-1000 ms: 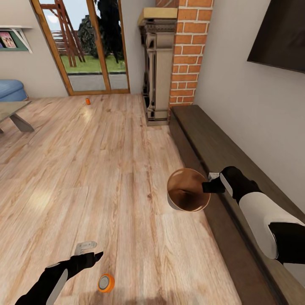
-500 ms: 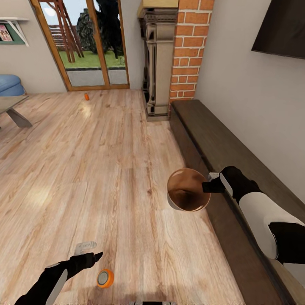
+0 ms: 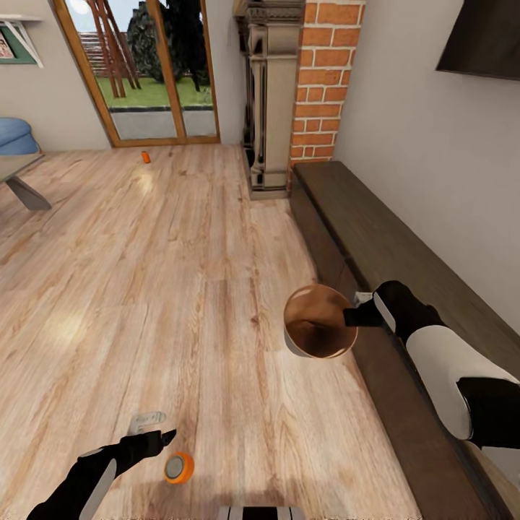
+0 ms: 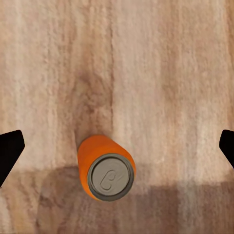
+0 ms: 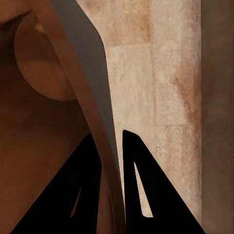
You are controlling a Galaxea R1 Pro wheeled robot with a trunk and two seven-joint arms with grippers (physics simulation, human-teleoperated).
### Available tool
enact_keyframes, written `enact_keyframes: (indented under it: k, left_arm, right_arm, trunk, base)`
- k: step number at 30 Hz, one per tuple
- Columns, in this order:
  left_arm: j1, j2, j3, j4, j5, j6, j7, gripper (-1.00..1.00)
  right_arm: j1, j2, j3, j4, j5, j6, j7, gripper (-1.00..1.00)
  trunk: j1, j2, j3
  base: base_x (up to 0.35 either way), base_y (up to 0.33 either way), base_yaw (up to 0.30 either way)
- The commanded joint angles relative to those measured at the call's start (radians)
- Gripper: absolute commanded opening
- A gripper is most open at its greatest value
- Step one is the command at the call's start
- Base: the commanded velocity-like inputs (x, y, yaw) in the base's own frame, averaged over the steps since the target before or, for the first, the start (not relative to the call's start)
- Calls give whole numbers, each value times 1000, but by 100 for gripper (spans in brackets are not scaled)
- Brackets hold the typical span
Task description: Put the three can of soda from the living room inside the tash can in the kitchen.
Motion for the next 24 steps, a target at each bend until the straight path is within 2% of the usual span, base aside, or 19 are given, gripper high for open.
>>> enact_keyframes:
  k: [1, 4, 14, 22, 24]
  left_arm:
    - [0, -1, 0, 0, 0, 0, 0, 100]
    - [0, -2, 0, 0, -2, 0, 0, 100]
    - [0, -2, 1, 1, -6, 0, 0, 100]
    - [0, -2, 0, 2, -6, -1, 0, 100]
    - [0, -2, -1, 2, -7, -1, 0, 100]
  right_arm:
    - [-2, 8, -4, -2, -25, 13, 5, -100]
    - [-9, 14, -4, -3, -24, 40, 5, -100]
    - [-18, 19, -4, -3, -23, 63, 3, -100]
    - [-18, 19, -2, -1, -22, 64, -2, -100]
    - [-18, 20, -2, -1, -22, 64, -3, -100]
  trunk:
    - [0, 0, -1]
    - [0, 0, -6]
    - [38, -70, -53]
    - [38, -70, -66]
    - [46, -84, -75]
  base:
    - [0, 0, 0]
    - [0, 0, 0]
    - [0, 0, 0]
    - [0, 0, 0]
    - [0, 0, 0]
